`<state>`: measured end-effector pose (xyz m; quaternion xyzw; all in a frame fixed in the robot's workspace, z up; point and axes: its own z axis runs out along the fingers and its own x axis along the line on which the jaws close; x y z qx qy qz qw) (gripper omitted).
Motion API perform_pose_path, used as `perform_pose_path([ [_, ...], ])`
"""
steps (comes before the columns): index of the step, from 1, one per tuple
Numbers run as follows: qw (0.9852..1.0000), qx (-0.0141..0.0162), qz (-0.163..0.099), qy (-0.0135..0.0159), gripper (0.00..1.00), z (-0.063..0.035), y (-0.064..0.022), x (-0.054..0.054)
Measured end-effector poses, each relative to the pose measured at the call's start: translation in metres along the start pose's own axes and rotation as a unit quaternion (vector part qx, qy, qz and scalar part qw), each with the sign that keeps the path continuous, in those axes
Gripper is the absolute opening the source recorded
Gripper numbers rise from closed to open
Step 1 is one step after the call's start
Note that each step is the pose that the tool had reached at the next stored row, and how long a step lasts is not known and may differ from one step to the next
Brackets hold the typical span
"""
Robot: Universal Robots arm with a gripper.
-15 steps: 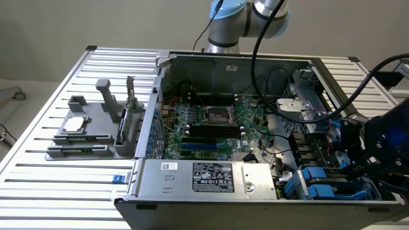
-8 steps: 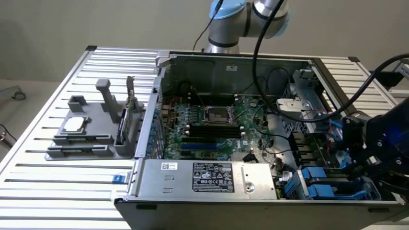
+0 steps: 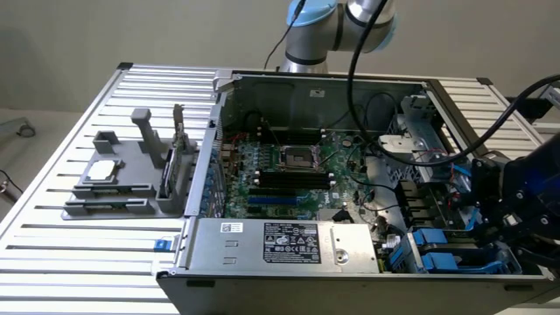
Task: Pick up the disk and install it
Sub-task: 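Insert the first disk wire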
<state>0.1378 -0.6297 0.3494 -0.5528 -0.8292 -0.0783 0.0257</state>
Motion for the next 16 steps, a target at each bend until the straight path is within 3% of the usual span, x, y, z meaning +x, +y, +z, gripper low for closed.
perform_pose_path([
  [4, 1.0000, 0.0005, 0.004, -0.0033, 0.17, 0.0000, -0.0038, 0.002],
  [5, 1.0000, 0.0014, 0.004, -0.0055, 0.17, 0.0000, -0.0043, 0.003],
  [7, 0.9999, 0.0048, 0.004, -0.0141, 0.17, 0.0009, -0.0041, 0.006],
  [10, 0.9994, 0.0107, 0.003, -0.0317, 0.17, 0.0026, -0.0019, 0.013],
  [11, 0.9993, 0.0118, 0.003, -0.0350, 0.17, 0.0031, -0.0011, 0.016],
  [16, 0.9991, 0.0117, 0.013, -0.0385, 0.17, 0.0041, 0.0000, 0.019],
])
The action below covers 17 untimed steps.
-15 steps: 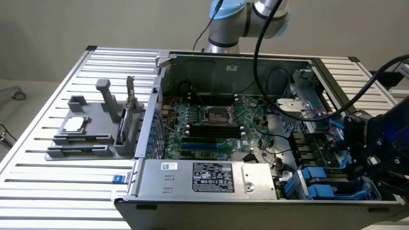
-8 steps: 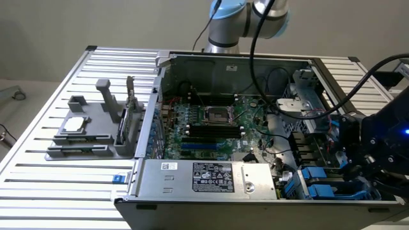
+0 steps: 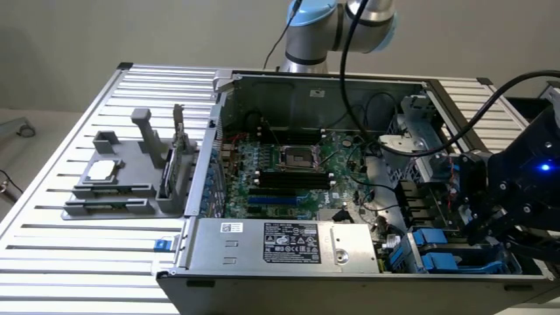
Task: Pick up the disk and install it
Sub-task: 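Insert the first disk wire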
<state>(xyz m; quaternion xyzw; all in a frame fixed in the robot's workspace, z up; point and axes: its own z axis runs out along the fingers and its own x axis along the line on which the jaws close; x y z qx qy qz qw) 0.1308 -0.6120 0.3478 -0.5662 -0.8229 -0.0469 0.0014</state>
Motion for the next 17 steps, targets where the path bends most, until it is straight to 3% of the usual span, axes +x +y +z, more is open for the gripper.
perform_pose_path([
  [3, 0.9998, -0.0010, 0.019, -0.0018, 0.17, 0.0000, 0.0000, 0.0001],
  [7, 0.9997, -0.0011, 0.025, -0.0047, 0.17, 0.0002, 0.0010, 0.0026],
  [17, 0.9983, -0.0037, 0.057, -0.0077, 0.17, 0.0008, 0.0029, 0.0077],
])
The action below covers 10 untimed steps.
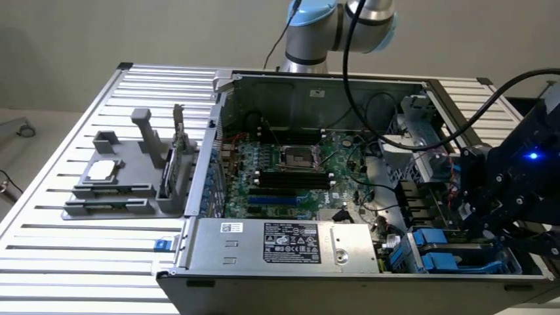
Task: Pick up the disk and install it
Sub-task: 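Insert the first disk wire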
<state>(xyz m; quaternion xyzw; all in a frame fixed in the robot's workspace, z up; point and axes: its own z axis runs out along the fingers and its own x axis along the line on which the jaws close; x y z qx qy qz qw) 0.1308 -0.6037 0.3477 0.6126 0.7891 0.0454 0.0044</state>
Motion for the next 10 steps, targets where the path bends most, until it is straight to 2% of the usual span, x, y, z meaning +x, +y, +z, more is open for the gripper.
perform_pose_path([
  [6, 0.9995, -0.0015, 0.032, -0.0025, 0.17, 0.0003, 0.0002, 0.0008],
  [10, 0.9991, -0.0022, 0.043, -0.0037, 0.17, 0.0009, 0.0009, 0.0037],
])
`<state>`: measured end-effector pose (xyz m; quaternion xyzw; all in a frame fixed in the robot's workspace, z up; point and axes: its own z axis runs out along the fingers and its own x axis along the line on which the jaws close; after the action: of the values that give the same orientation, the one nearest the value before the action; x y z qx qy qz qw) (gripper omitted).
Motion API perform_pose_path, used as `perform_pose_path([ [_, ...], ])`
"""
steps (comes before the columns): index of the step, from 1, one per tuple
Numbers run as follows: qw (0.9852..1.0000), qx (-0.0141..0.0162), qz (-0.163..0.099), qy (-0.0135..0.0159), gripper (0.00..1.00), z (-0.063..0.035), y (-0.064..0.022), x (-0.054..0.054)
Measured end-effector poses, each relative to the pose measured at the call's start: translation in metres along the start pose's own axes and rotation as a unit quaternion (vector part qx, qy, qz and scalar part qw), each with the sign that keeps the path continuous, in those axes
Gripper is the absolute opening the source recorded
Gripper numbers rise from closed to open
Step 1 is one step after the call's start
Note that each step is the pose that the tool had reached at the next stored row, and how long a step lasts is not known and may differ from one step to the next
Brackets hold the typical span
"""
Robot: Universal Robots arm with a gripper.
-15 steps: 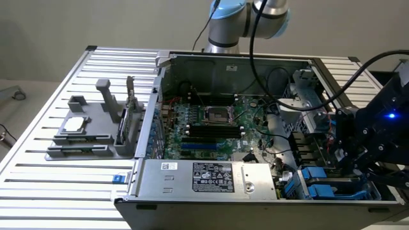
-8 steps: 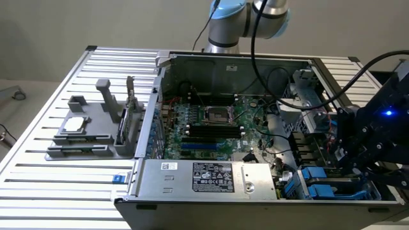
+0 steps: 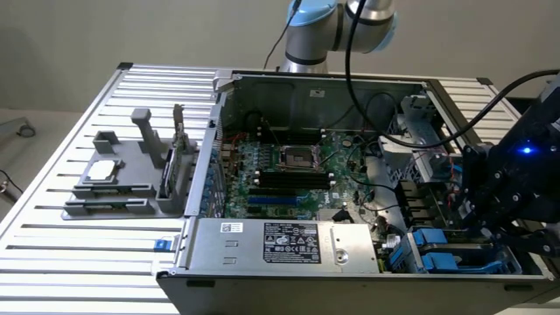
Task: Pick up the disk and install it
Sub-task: 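Insert the first disk wire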
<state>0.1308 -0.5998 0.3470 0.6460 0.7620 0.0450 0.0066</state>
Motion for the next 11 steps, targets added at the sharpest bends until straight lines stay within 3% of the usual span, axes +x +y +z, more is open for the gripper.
perform_pose_path([
  [4, 1.0000, -0.0003, 0.008, -0.0019, 0.17, 0.0011, 0.0005, 0.0033],
  [11, 0.9986, -0.0022, 0.052, -0.0062, 0.17, 0.0033, 0.0012, 0.0034],
])
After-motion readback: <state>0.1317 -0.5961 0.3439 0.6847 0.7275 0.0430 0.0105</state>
